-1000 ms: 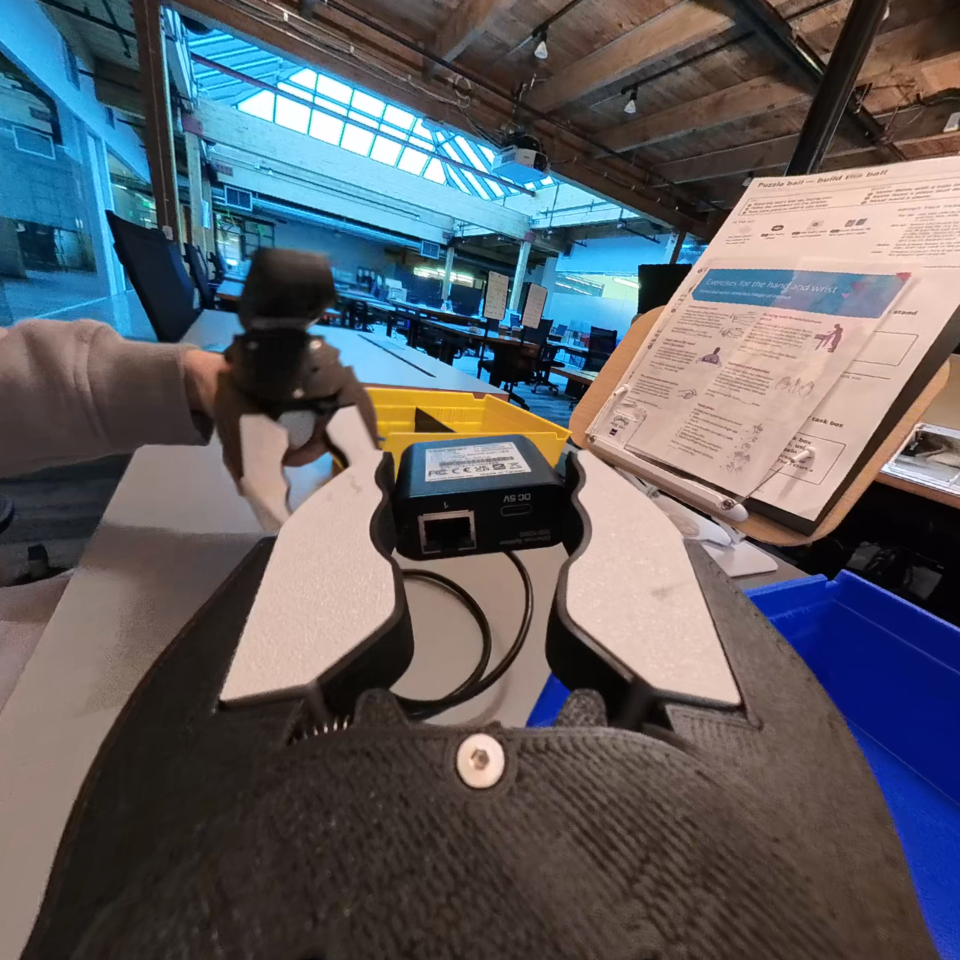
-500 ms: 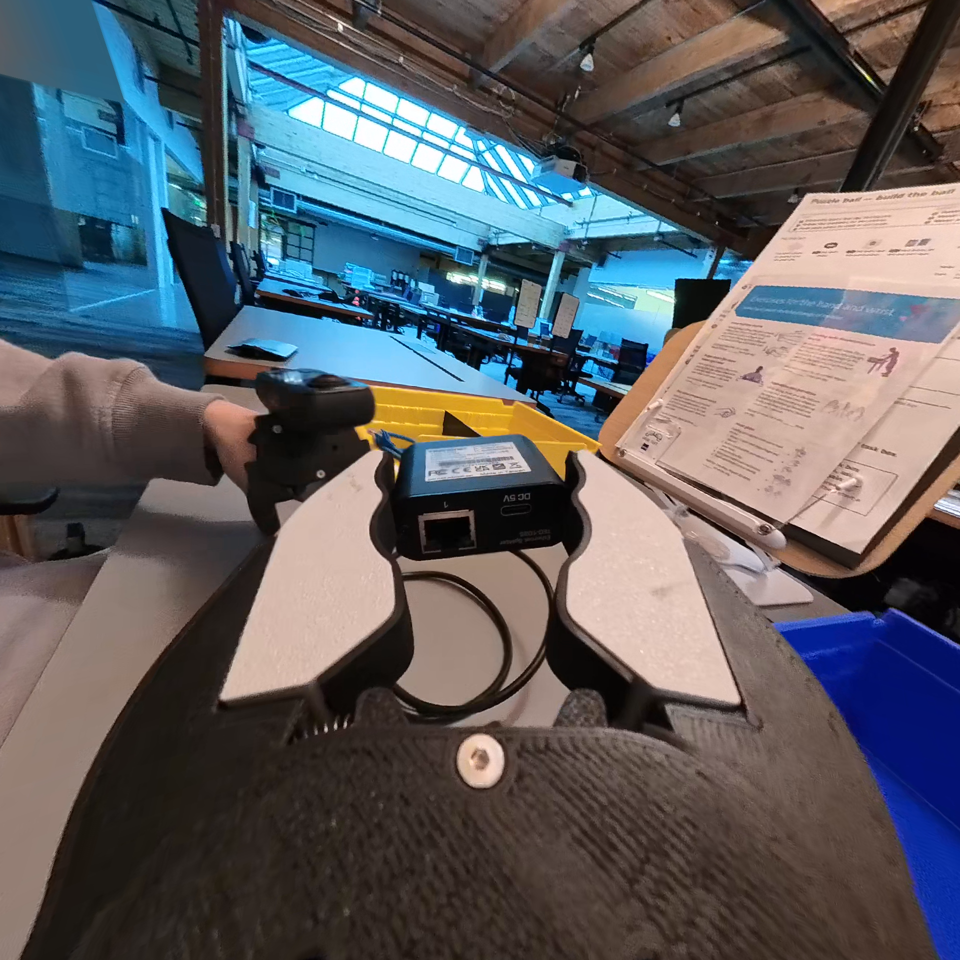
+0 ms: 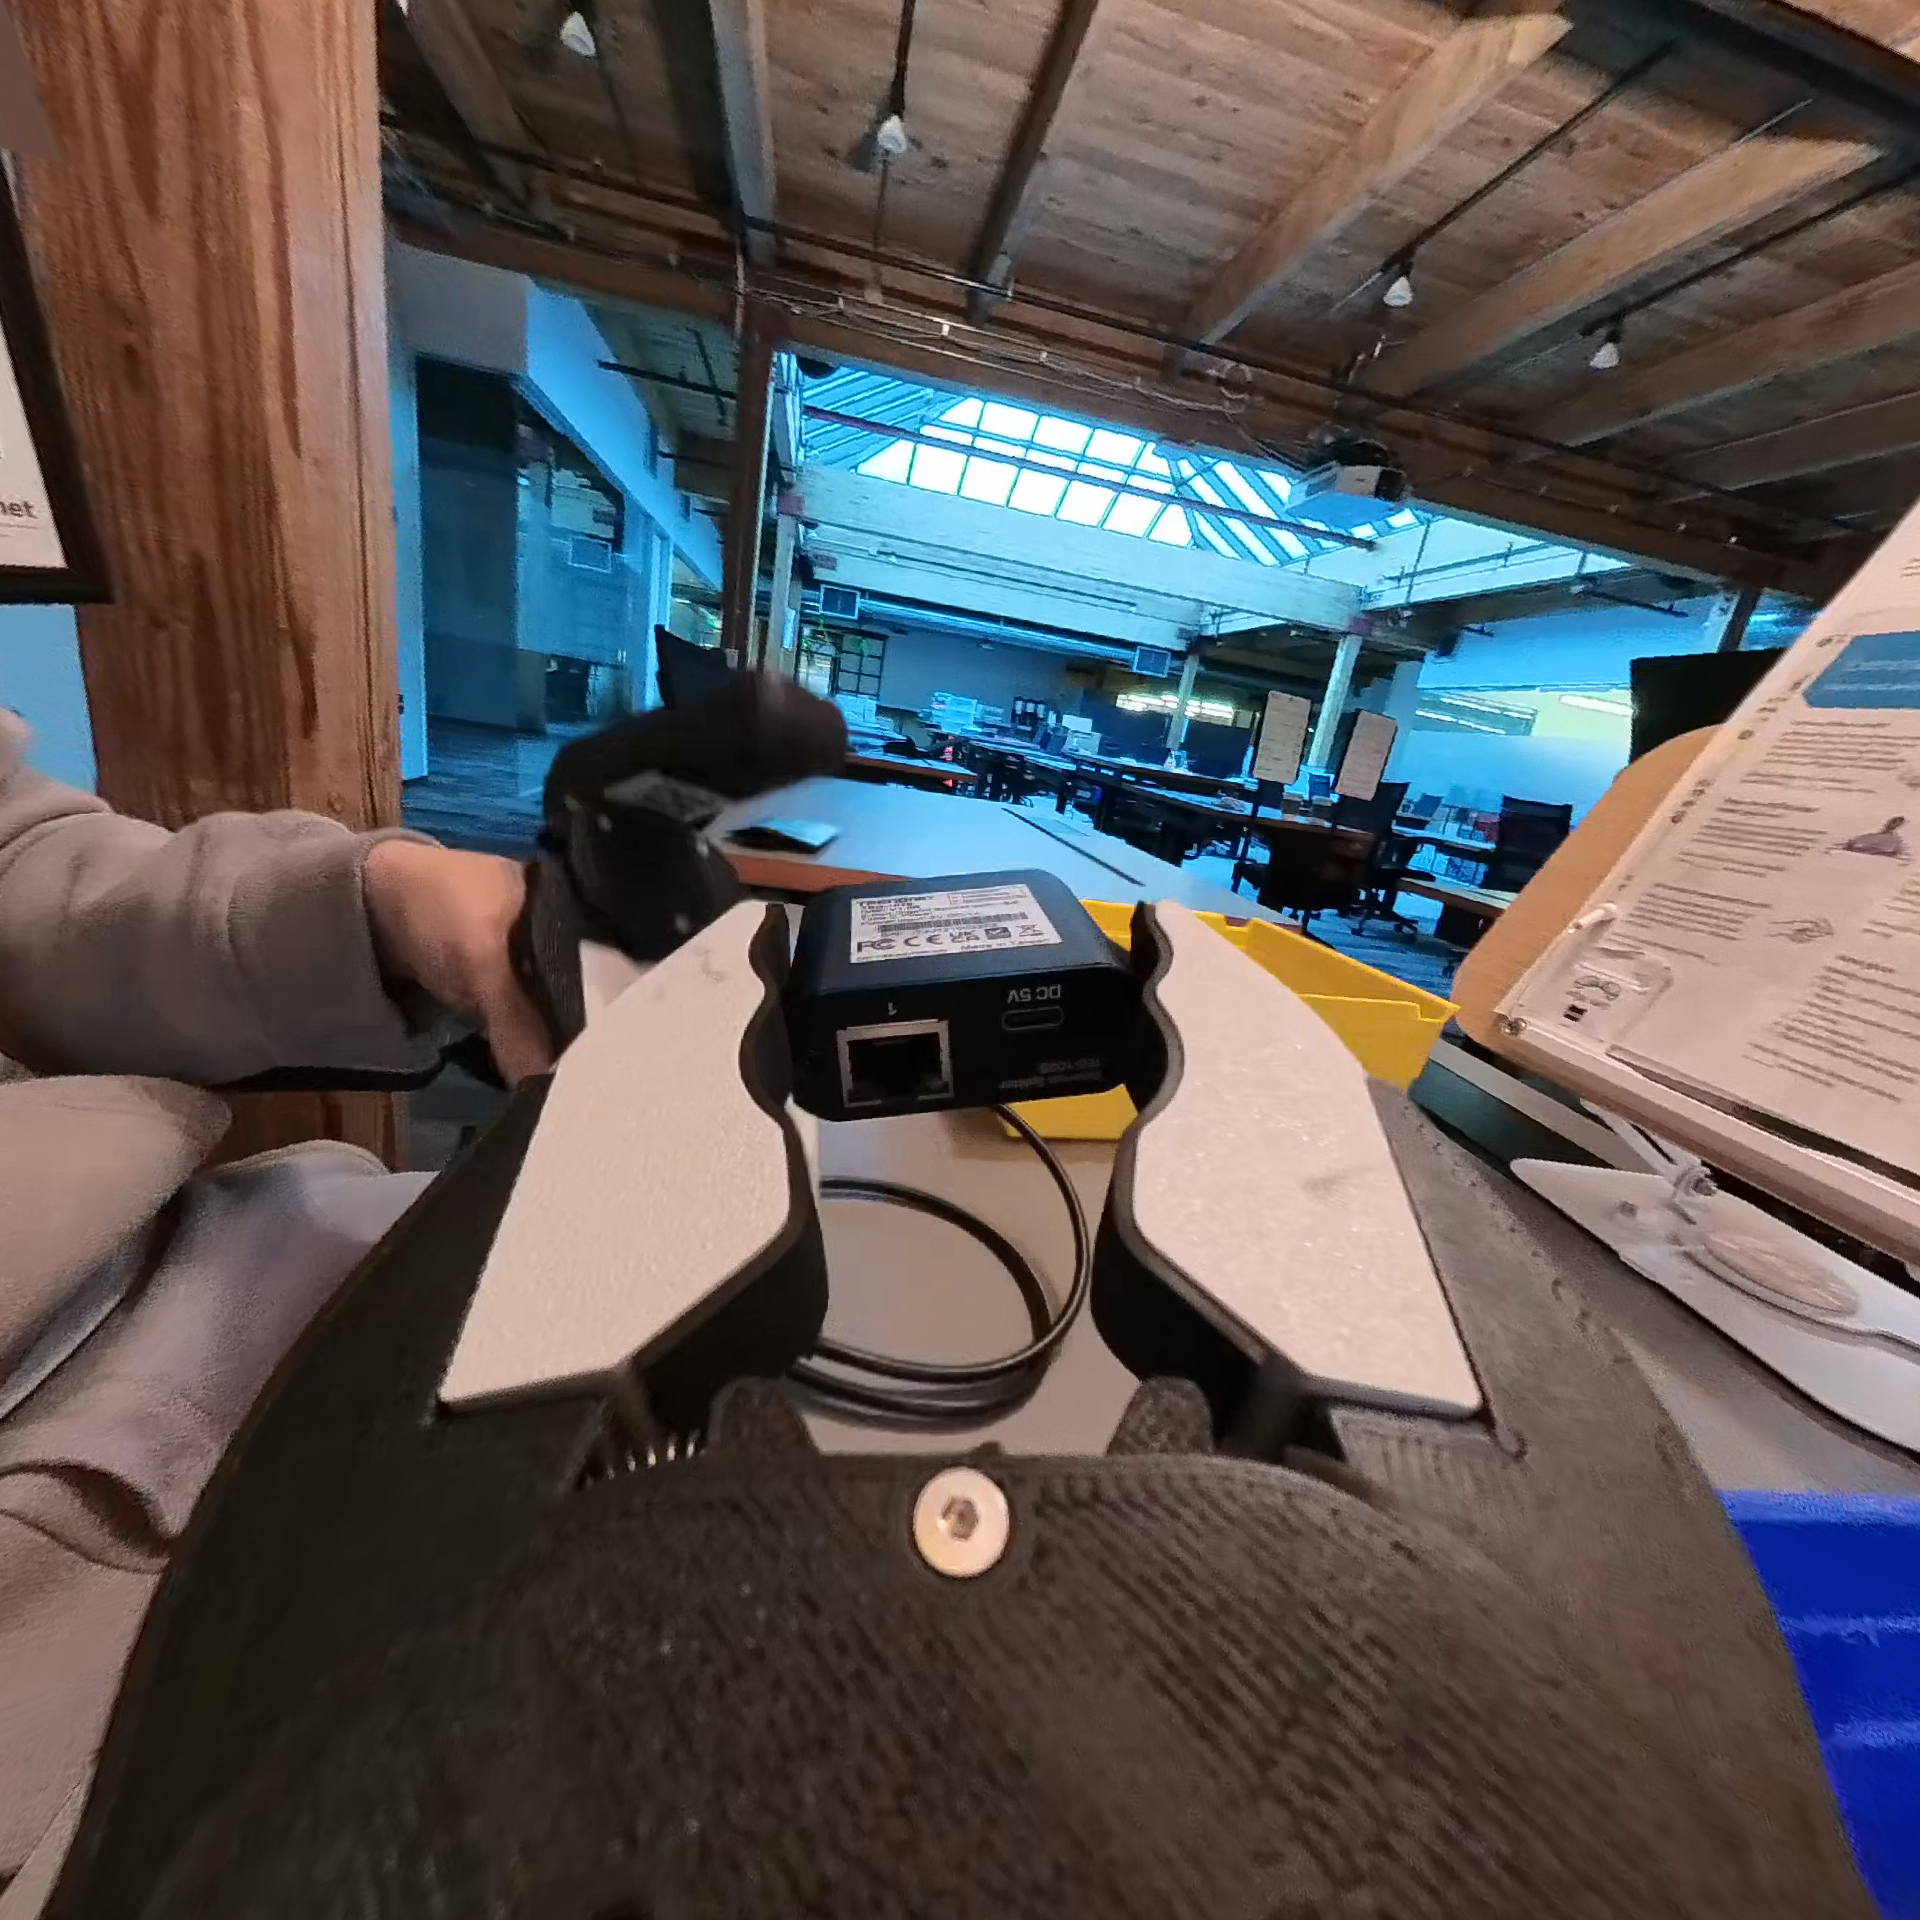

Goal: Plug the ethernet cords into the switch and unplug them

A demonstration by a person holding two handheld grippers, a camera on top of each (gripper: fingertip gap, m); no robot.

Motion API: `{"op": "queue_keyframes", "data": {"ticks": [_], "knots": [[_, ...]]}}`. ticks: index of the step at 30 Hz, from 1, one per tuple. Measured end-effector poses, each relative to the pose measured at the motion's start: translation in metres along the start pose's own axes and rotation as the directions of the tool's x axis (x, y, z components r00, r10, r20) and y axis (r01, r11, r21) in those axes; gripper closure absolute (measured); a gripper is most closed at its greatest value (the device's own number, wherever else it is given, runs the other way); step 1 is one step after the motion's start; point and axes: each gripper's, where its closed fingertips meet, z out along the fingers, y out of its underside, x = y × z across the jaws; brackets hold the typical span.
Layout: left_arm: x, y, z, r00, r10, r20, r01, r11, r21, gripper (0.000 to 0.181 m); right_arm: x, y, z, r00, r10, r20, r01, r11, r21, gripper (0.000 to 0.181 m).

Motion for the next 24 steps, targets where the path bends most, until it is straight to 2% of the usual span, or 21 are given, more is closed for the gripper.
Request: {"op": "queue_keyframes", "data": {"ticks": [1,3,4,7,9,11,13,17,24], "knots": [[0.002,-0.019,-0.009,1.000,-0.005,-0.011,0.006,0.994,0.105,0.127,-0.002,0.000,0.003,1.000,-0.008,0.005,0.008,1.000,0.000,0.118],[0.011,-0.051,-0.026,0.990,-0.046,-0.132,0.079,0.963,0.256,0.121,-0.008,0.003,0.010,0.999,-0.027,0.029,0.028,0.999,-0.021,0.118],[0.017,-0.063,-0.031,0.969,-0.080,-0.236,0.147,0.948,0.282,0.121,-0.012,0.004,0.014,0.998,-0.044,0.041,0.045,0.999,-0.031,0.118],[0.038,-0.089,-0.040,0.818,-0.170,-0.549,0.352,0.904,0.244,0.120,-0.023,0.011,0.030,0.994,-0.069,0.079,0.074,0.995,-0.067,0.118],[0.042,-0.095,-0.037,0.742,-0.216,-0.634,0.419,0.888,0.188,0.130,-0.031,0.020,0.038,0.991,-0.082,0.108,0.094,0.990,-0.106,0.119],[0.042,-0.091,-0.028,0.714,-0.262,-0.649,0.430,0.896,0.111,0.147,-0.033,0.029,0.043,0.988,-0.109,0.108,0.124,0.981,-0.146,0.118],[0.039,-0.091,-0.026,0.708,-0.276,-0.650,0.442,0.891,0.103,0.153,-0.031,0.037,0.042,0.985,-0.143,0.098,0.160,0.969,-0.189,0.119],[0.028,-0.082,-0.018,0.760,-0.347,-0.549,0.431,0.902,0.027,0.157,-0.024,0.063,0.040,0.961,-0.262,0.089,0.276,0.901,-0.336,0.119],[0.025,-0.084,-0.022,0.831,-0.318,-0.456,0.368,0.930,0.023,0.157,-0.022,0.064,0.044,0.949,-0.308,0.063,0.311,0.887,-0.341,0.119]]}}
